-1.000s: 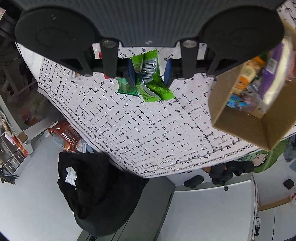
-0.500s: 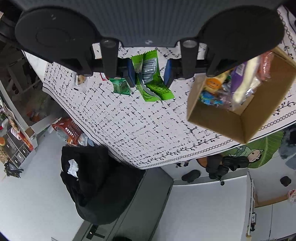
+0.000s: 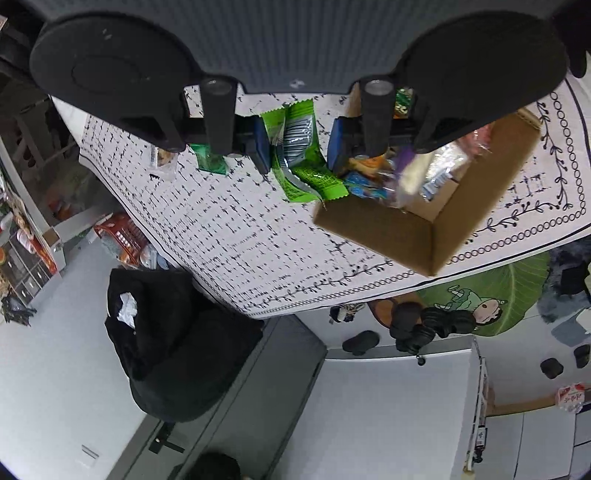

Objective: Organize snacks
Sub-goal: 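Lift both snacks and carry them over the cardboard box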

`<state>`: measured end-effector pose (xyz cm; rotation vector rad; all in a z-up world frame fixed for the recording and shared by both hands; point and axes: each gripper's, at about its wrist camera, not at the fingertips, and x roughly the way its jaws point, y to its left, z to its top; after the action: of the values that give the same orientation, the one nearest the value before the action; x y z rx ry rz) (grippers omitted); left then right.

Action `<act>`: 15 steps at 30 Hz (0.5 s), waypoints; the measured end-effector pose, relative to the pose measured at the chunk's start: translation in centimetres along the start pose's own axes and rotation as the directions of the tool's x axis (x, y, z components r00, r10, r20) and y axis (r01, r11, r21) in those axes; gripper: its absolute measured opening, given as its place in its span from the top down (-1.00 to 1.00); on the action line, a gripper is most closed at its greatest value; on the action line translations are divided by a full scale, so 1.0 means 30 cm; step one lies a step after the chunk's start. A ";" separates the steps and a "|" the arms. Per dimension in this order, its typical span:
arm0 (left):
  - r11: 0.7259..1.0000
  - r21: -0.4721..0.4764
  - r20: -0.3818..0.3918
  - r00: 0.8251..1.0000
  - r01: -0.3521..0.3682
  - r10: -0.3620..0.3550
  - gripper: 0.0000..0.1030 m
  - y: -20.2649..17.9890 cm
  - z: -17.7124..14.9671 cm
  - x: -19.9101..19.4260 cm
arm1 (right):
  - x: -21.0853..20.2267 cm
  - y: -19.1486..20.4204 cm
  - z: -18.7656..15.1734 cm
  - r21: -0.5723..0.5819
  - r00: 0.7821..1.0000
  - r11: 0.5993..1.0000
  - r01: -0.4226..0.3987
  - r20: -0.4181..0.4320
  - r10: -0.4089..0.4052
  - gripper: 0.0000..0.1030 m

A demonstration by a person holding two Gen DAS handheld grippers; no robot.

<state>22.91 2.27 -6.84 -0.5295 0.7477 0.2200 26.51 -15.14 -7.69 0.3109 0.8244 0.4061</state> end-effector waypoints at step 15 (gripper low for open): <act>0.996 -0.087 -0.004 1.000 -0.001 0.000 0.39 0.183 0.049 0.010 | 0.104 0.205 -0.016 -0.102 0.999 0.995 -0.002 -0.054 -0.003 0.67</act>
<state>21.94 7.71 -8.24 -0.6122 0.7445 0.2530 26.65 -8.21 -7.43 0.2056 0.8533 0.4559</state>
